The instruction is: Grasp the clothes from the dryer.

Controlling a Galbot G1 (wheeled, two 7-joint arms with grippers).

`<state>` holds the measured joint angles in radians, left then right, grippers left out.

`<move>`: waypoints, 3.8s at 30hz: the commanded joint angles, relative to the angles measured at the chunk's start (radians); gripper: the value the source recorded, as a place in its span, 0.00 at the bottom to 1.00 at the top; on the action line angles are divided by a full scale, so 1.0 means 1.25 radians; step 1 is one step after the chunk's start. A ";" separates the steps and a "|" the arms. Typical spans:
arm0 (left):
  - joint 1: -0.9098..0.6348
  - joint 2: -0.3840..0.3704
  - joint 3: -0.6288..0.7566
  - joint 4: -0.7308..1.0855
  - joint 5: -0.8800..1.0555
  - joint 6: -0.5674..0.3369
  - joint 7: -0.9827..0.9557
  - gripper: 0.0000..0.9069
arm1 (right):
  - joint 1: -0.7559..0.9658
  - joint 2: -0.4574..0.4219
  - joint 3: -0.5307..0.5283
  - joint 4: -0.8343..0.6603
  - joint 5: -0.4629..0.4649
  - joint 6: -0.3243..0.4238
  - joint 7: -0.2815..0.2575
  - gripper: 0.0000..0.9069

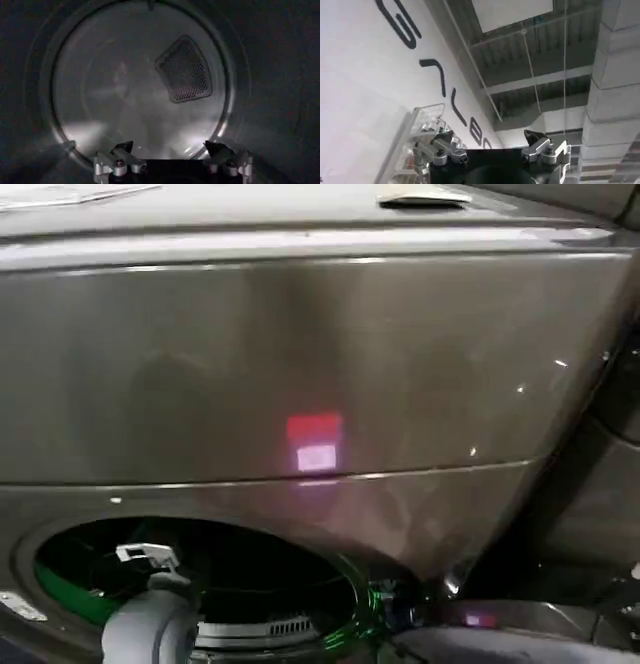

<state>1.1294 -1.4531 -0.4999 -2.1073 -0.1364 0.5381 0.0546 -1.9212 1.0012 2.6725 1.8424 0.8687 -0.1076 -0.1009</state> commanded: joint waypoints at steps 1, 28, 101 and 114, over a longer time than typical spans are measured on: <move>-0.235 0.008 0.021 0.281 -0.011 -0.020 -0.002 1.00 | -0.004 -0.003 0.004 -0.001 -0.003 0.000 0.000 1.00; -0.852 0.046 0.313 1.266 0.605 -0.406 0.569 1.00 | -0.003 -0.011 0.011 -0.020 0.000 0.006 -0.010 1.00; -0.757 0.032 0.196 1.134 0.603 -0.548 0.415 0.00 | 0.024 0.004 -0.009 0.005 -0.020 -0.001 0.008 1.00; -0.386 -0.005 0.019 0.638 0.354 -0.450 0.022 0.00 | 0.015 0.000 0.007 0.002 -0.026 0.004 0.023 1.00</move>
<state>0.3729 -1.4406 -0.3447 -0.9317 0.5105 -0.0848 0.4129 -1.8997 1.0014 2.6774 1.8444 0.8398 -0.1050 -0.0773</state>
